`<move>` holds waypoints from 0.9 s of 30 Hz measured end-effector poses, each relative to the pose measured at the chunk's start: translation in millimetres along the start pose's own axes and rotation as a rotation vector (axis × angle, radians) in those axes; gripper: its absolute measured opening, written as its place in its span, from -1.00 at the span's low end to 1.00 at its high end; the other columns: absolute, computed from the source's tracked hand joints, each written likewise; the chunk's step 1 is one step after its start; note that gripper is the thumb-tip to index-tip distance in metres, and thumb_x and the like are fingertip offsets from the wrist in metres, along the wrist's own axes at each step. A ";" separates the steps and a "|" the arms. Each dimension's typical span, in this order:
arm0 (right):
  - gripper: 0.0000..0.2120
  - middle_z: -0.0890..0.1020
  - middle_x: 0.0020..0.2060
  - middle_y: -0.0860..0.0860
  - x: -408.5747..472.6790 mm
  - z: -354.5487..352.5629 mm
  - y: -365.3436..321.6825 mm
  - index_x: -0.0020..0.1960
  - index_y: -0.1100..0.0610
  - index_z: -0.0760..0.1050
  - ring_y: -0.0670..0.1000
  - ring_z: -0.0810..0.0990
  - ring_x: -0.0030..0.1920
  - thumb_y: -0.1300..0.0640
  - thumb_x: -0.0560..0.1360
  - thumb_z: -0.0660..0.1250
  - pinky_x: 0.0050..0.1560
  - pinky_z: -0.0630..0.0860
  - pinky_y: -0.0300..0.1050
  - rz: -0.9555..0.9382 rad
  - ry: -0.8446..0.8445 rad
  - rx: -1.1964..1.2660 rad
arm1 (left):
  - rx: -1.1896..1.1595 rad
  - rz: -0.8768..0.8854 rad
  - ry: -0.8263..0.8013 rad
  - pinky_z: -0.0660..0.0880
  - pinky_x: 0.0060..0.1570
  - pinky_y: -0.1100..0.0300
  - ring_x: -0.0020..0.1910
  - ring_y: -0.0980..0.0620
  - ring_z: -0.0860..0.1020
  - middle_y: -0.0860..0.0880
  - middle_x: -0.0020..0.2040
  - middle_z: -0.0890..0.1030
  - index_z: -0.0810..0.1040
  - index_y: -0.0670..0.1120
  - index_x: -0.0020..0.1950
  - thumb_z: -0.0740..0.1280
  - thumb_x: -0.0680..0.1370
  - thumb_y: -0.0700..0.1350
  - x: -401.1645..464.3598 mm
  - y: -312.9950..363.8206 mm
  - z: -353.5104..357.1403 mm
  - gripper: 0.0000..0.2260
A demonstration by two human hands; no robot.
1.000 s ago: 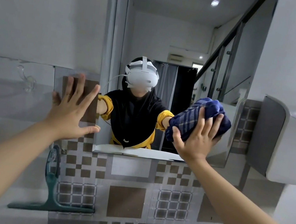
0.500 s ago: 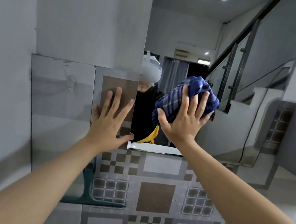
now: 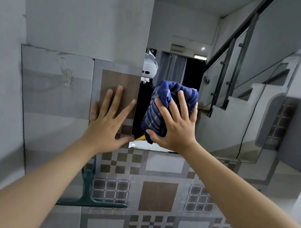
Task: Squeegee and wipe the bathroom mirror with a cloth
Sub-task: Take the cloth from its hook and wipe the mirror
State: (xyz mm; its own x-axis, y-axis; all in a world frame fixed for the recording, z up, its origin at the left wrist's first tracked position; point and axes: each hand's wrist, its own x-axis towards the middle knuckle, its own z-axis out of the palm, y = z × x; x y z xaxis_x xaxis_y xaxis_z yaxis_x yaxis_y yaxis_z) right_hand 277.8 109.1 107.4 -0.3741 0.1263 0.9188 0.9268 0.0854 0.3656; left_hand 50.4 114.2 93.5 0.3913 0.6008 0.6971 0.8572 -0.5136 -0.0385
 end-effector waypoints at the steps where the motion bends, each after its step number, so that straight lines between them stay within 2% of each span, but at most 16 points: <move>1: -0.26 0.54 0.31 0.08 -6.3 0.3 5.8 0.41 -0.02 0.37 0.20 0.26 0.46 -0.36 0.32 0.28 0.35 0.19 0.40 -0.032 0.003 -0.006 | 0.010 0.001 0.011 -0.34 0.34 -0.18 0.43 -0.05 -0.49 0.02 0.45 -0.51 -0.27 0.20 0.49 0.30 0.37 0.34 -0.2 0.0 0.6 -0.07; 8: -0.27 0.44 0.33 0.06 -47.4 -2.7 61.1 0.41 -0.02 0.35 0.22 0.24 0.46 -0.39 0.35 0.22 0.31 0.24 0.41 -0.063 0.013 -0.038 | 0.013 0.019 0.061 -0.23 0.36 -0.28 0.49 -0.12 -0.37 -0.07 0.54 -0.33 -0.13 0.15 0.53 0.24 0.37 0.37 -1.3 -0.3 4.1 -0.13; 13: -0.21 0.40 0.36 0.12 -72.7 -10.8 116.1 0.46 -0.01 0.23 0.24 0.18 0.48 -0.40 0.36 0.18 0.30 0.26 0.41 -0.009 0.000 -0.065 | -0.005 0.028 0.092 -0.21 0.35 -0.30 0.50 -0.14 -0.32 -0.08 0.55 -0.28 -0.06 0.15 0.53 0.18 0.35 0.39 -2.2 1.9 5.0 -0.16; 16: -0.21 0.33 0.38 0.18 -87.5 -18.9 149.5 0.47 0.07 0.20 0.32 0.15 0.47 -0.39 0.40 0.15 0.44 0.10 0.30 0.059 -0.049 -0.032 | -0.018 0.030 0.102 -0.22 0.35 -0.31 0.50 -0.15 -0.32 -0.09 0.55 -0.27 -0.05 0.14 0.53 0.17 0.33 0.39 -1.7 2.9 5.6 -0.15; 19: -0.19 0.23 0.41 0.17 -101.2 -27.5 172.5 0.46 0.14 0.15 0.33 0.04 0.48 -0.36 0.41 0.15 0.50 -0.05 0.24 0.194 -0.086 0.048 | -0.016 0.031 0.111 -0.23 0.35 -0.32 0.50 -0.16 -0.31 -0.10 0.55 -0.26 -0.05 0.13 0.53 0.17 0.32 0.39 -1.6 4.5 6.7 -0.14; 22: -0.13 0.15 0.45 0.13 -119.9 -31.4 179.1 0.50 0.05 0.00 0.26 -0.02 0.50 -0.31 0.34 0.21 0.45 0.02 0.37 0.432 -0.118 0.075 | -0.014 0.027 0.124 -0.23 0.35 -0.31 0.51 -0.16 -0.30 -0.11 0.55 -0.25 -0.04 0.12 0.53 0.16 0.31 0.39 -1.6 6.2 8.0 -0.13; 27: -0.14 0.05 0.53 0.22 -140.9 -29.9 155.5 0.52 0.02 -0.06 0.22 -0.10 0.53 -0.30 0.37 0.18 0.47 -0.07 0.34 0.758 -0.098 0.175 | -0.012 0.029 0.129 -0.18 0.34 -0.38 0.50 -0.14 -0.31 -0.12 0.56 -0.24 -0.04 0.11 0.53 0.17 0.30 0.38 -1.0 6.3 9.6 -0.12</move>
State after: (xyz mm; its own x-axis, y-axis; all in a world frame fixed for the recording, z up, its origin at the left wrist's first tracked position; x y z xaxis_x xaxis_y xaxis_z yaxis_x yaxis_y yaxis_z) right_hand 475.6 75.0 39.3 0.3498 0.2988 0.8879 0.9150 0.0945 -0.3922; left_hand 58.6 116.3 85.6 0.3683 0.5021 0.7824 0.8419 -0.5371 -0.0516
